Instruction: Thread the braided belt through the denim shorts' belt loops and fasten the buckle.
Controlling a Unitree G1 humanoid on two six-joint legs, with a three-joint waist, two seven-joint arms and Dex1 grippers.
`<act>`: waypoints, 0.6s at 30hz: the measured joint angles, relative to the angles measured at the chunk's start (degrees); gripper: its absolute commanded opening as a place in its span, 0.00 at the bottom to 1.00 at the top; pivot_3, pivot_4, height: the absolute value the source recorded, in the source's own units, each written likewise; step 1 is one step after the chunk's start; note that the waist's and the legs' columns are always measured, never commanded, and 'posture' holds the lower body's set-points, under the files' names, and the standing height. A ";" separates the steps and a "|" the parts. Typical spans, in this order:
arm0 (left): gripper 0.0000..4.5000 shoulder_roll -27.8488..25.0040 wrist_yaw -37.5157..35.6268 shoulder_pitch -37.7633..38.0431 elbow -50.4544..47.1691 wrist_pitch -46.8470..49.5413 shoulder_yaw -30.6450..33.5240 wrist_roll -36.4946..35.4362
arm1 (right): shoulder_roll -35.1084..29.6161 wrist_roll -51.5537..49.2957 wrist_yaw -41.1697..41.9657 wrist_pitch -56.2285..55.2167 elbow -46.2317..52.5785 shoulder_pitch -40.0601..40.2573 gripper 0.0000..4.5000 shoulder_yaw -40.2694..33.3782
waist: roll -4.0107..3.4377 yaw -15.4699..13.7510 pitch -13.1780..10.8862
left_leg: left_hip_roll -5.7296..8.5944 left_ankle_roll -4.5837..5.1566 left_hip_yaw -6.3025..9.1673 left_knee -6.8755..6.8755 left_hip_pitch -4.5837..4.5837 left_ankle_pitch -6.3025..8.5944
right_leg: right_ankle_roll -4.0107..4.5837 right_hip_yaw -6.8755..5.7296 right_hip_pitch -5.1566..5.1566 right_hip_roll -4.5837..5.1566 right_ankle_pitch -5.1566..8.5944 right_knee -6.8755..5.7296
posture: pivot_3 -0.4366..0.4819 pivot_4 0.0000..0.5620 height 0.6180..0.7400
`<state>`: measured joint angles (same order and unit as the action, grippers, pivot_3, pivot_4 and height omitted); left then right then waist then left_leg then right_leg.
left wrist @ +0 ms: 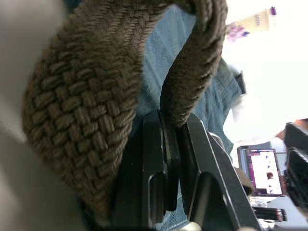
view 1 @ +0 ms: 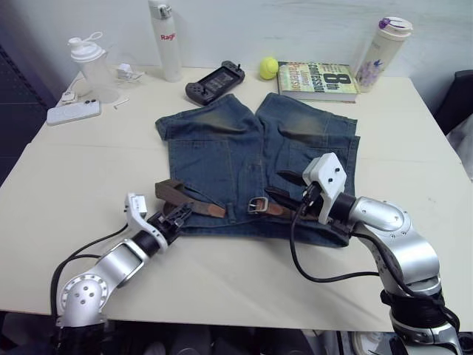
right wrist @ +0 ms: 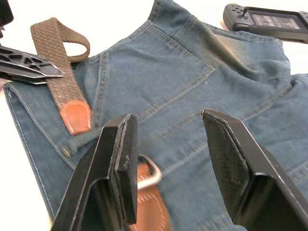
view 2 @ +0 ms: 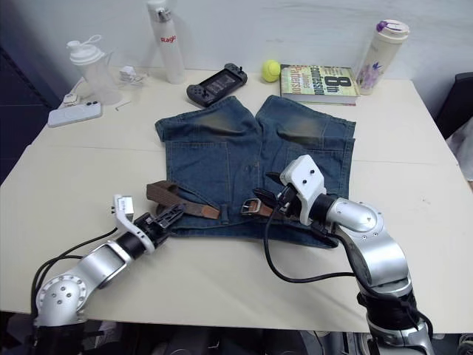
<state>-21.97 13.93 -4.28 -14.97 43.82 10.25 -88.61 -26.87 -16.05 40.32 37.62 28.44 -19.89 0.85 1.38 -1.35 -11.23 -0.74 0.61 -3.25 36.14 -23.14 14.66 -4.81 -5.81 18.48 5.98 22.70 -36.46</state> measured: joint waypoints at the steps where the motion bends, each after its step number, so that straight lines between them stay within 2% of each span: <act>1: 0.00 0.87 0.11 -0.30 0.16 0.22 -0.11 0.23 | -0.37 -0.13 -0.02 0.06 0.28 0.14 0.52 0.11 | 0.00 -0.11 0.00 | 0.01 0.00 0.00 -0.01 0.00 0.00 | 0.00 0.00 0.00 0.01 0.00 0.01 | 0.48 0.27 1.00; 8: 0.00 3.64 0.37 -2.25 2.12 1.60 0.19 -0.06 | -3.34 -0.19 -0.10 0.05 0.67 1.90 0.52 1.11 | 0.00 -0.13 0.00 | 0.02 0.00 0.01 -0.01 -0.02 0.00 | -0.02 -0.04 0.00 0.01 -0.01 0.02 | 0.48 0.27 1.00; 12: 0.00 3.63 2.27 -1.37 2.11 2.39 1.64 -5.15 | -3.67 -0.17 -0.49 -0.09 0.66 2.20 0.52 1.27 | 0.00 -0.05 0.00 | 0.01 0.00 0.02 0.00 -0.02 0.00 | -0.02 -0.03 0.00 0.01 -0.01 0.02 | 0.48 0.27 1.00; 18: 0.00 6.30 12.66 1.74 -2.24 -1.02 1.88 -15.82 | -4.33 0.38 -0.67 -1.28 0.67 2.70 0.52 2.39 | 0.00 -0.02 -0.01 | 0.01 0.01 0.04 0.03 -0.02 0.00 | -0.03 -0.04 -0.04 0.03 -0.01 0.04 | 0.48 0.27 1.00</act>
<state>-15.67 26.59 -2.54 -17.21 42.80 12.13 -104.43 -31.20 -15.67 39.66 36.33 29.11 -17.19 3.24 1.38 -1.37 -11.23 -0.74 0.62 -3.21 36.17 -23.15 14.66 -4.84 -5.85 18.44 6.01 22.69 -36.42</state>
